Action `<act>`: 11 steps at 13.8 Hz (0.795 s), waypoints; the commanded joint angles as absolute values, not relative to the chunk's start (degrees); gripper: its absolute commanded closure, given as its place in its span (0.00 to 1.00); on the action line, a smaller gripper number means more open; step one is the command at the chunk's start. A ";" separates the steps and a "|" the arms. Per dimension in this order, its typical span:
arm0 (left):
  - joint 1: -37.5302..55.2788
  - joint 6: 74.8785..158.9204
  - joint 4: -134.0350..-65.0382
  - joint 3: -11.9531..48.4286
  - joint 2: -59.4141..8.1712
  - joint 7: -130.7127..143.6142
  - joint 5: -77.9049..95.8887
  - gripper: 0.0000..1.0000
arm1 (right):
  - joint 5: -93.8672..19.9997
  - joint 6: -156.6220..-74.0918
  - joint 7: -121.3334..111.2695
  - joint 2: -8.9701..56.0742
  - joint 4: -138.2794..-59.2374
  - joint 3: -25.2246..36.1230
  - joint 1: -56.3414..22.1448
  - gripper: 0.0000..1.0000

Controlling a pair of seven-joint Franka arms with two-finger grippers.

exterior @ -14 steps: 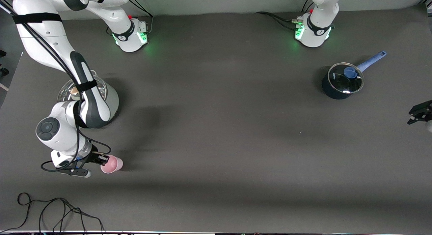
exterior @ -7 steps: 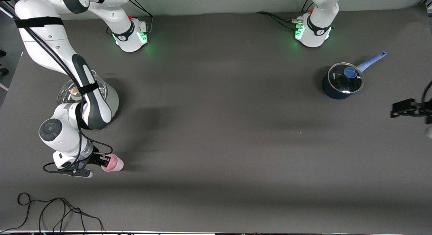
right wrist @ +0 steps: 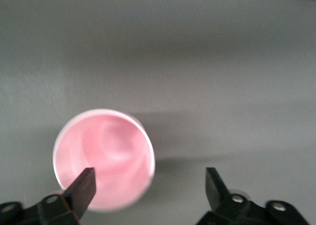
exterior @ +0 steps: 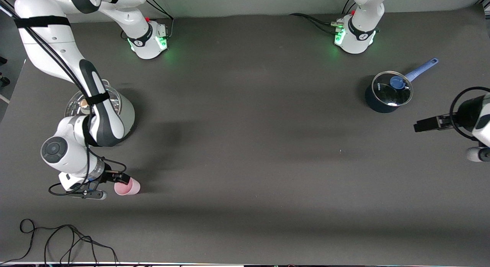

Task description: Transfer pink cup from left to right arm

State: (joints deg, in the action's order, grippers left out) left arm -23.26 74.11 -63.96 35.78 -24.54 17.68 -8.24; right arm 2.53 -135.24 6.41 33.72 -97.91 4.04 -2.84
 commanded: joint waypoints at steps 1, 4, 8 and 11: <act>-23.38 71.28 -66.26 36.91 -21.10 19.42 -7.56 0.00 | 1.58 -127.12 1.33 29.02 -98.35 5.09 -2.72 0.00; -23.47 71.72 -68.64 37.00 -19.78 19.16 -7.73 0.00 | 1.67 -120.08 -0.78 24.71 -97.39 5.80 -2.81 0.00; -23.47 71.46 -68.64 36.91 -19.95 19.16 -7.73 0.00 | 1.58 -109.71 -0.79 15.84 -94.32 5.71 -3.34 0.00; -23.29 71.28 -68.38 36.74 -20.13 18.02 -7.91 0.00 | 0.97 -104.34 -0.09 9.08 -93.69 5.80 -3.43 0.00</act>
